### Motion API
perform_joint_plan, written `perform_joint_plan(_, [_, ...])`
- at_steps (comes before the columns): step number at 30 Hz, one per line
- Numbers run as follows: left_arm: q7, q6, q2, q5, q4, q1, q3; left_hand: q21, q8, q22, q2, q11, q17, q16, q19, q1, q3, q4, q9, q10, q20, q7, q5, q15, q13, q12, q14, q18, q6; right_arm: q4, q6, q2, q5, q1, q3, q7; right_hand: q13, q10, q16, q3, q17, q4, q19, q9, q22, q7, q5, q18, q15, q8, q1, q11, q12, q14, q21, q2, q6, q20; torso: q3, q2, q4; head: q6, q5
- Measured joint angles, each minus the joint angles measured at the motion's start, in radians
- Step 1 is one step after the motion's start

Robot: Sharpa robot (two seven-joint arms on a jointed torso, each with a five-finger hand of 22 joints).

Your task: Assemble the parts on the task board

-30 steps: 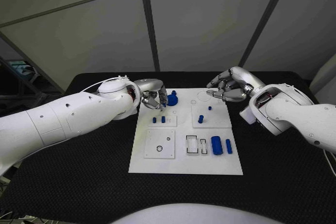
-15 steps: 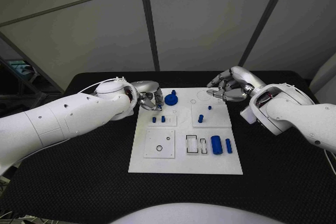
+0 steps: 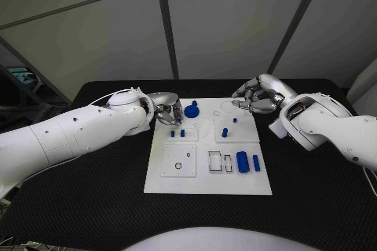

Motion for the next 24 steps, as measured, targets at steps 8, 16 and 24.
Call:
perform_joint_plan(8, [-0.001, 0.006, 0.009, 0.001, -0.007, -0.002, 0.000, 0.000, 0.000, 0.000, 0.000, 0.004, 0.000, 0.000, 0.000, 0.000, 0.000, 0.000, 0.000, 0.004, 0.000, 0.000, 0.000, 0.000, 0.001, -0.004, 0.000, 0.000, 0.000, 0.000, 0.000, 0.000, 0.000, 0.000, 0.000, 0.000, 0.000, 0.000, 0.000, 0.000, 0.000, 0.000, 0.000, 0.000, 0.000, 0.000, 0.000, 0.000, 0.000, 0.000, 0.000, 0.000, 0.000, 0.000, 0.000, 0.000, 0.000, 0.000, -0.0003, 0.000, 0.0000, -0.001, -0.002])
perform_joint_plan(16, [-0.001, 0.009, 0.019, 0.001, -0.011, -0.005, 0.000, 0.000, 0.000, 0.000, 0.000, 0.001, 0.000, 0.000, 0.000, 0.000, 0.000, 0.000, 0.000, 0.006, 0.000, 0.000, -0.003, 0.000, 0.000, -0.004, 0.000, 0.000, 0.000, 0.000, 0.000, 0.002, 0.000, 0.000, 0.000, 0.000, 0.000, 0.000, 0.000, 0.000, 0.000, 0.000, 0.000, 0.000, 0.000, 0.000, 0.000, 0.000, 0.000, 0.000, 0.000, 0.000, 0.000, 0.000, 0.000, 0.000, 0.000, 0.000, -0.0003, 0.000, 0.0000, -0.002, -0.004])
perform_joint_plan(24, [-0.003, 0.011, 0.022, 0.001, -0.014, -0.006, 0.001, 0.000, -0.003, 0.002, 0.000, 0.000, 0.000, 0.000, 0.000, 0.000, 0.000, 0.000, 0.000, 0.007, 0.000, 0.000, -0.004, 0.000, 0.000, -0.004, 0.000, 0.000, 0.000, 0.000, 0.000, 0.002, 0.000, 0.000, 0.000, 0.001, 0.000, 0.000, 0.000, 0.000, 0.000, 0.000, 0.000, 0.000, 0.000, 0.000, 0.000, 0.000, 0.000, 0.000, 0.000, 0.000, 0.000, 0.000, 0.000, 0.000, 0.000, 0.000, -0.0003, 0.000, 0.0000, -0.003, -0.005])
